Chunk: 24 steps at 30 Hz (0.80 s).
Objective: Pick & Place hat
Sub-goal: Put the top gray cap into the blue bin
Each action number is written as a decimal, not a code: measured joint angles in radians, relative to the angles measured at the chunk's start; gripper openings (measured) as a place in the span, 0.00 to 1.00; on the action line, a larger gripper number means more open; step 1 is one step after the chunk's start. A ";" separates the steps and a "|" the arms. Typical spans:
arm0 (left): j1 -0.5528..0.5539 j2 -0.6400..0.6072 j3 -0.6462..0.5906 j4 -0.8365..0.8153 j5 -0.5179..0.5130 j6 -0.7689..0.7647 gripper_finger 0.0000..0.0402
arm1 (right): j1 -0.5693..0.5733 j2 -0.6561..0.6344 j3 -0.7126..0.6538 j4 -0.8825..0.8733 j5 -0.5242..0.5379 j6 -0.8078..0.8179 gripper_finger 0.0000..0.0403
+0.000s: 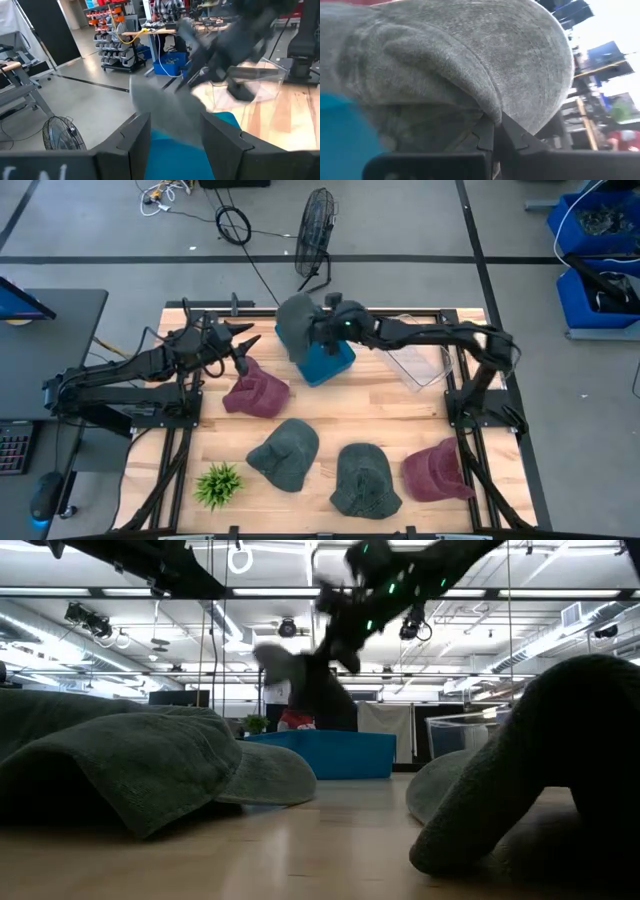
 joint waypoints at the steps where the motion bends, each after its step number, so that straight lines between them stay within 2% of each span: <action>1: 0.000 0.000 0.000 -0.008 0.000 -0.003 0.43 | -0.011 0.027 -0.001 0.001 -0.002 -0.011 0.01; 7: 0.000 0.000 0.000 -0.027 0.000 -0.004 0.43 | -0.079 0.157 -0.001 0.011 -0.029 -0.035 0.02; 10: 0.000 0.000 0.000 -0.028 0.000 -0.004 0.43 | -0.089 0.206 -0.002 0.004 0.033 -0.091 0.03; 14: 0.000 0.000 0.000 -0.030 0.000 -0.004 0.43 | -0.087 0.218 -0.001 -0.012 0.058 -0.159 0.05; 24: 0.000 0.000 0.000 -0.036 0.000 -0.005 0.43 | -0.088 0.219 -0.001 -0.048 0.056 -0.155 0.17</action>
